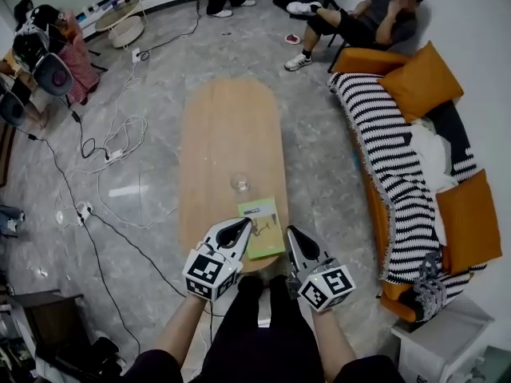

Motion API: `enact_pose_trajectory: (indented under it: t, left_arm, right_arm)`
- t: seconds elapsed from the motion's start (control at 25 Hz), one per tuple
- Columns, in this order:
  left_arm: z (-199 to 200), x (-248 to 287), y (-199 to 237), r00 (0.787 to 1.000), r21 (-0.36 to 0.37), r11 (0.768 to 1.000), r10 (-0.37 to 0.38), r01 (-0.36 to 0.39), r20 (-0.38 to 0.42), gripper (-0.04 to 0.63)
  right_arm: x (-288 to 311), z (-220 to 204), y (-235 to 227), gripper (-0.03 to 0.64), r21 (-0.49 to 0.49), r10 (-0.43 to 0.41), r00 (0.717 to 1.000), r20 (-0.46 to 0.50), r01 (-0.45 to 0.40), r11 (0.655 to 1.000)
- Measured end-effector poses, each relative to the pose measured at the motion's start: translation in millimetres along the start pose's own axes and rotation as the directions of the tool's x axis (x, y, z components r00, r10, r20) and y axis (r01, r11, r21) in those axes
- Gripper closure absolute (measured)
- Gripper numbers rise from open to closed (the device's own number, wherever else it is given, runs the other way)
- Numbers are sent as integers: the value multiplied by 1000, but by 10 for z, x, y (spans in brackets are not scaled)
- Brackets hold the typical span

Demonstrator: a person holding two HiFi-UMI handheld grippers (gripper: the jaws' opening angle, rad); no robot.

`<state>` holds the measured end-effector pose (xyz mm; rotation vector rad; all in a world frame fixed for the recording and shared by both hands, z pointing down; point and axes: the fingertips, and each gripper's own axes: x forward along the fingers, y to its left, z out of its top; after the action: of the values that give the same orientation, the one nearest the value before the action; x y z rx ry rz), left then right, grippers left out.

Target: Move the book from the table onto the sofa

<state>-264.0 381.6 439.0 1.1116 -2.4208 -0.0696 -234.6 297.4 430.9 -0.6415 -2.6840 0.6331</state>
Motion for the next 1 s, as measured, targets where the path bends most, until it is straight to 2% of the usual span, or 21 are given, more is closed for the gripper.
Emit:
enact_pose_trajectory:
  t: [0.4, 0.56, 0.76, 1.0]
  left_arm:
    - [-473, 593, 139, 995, 55, 996, -59, 64, -84, 581]
    - [-660, 804, 183, 988, 105, 990, -80, 95, -132, 581]
    - [-1068, 1134, 386, 971, 156, 979, -98, 134, -217, 581]
    - [-1611, 1548, 642, 946, 184, 965, -129, 189, -296, 581]
  right_arm:
    - [63, -543, -578, 594, 123, -83, 996, -32, 86, 989]
    - [62, -724, -742, 592, 192, -94, 995, -35, 100, 976]
    - [68, -1237, -953, 592, 294, -123, 990, -76, 140, 945]
    - [2, -2001, -1255, 591, 417, -173, 975, -138, 216, 883]
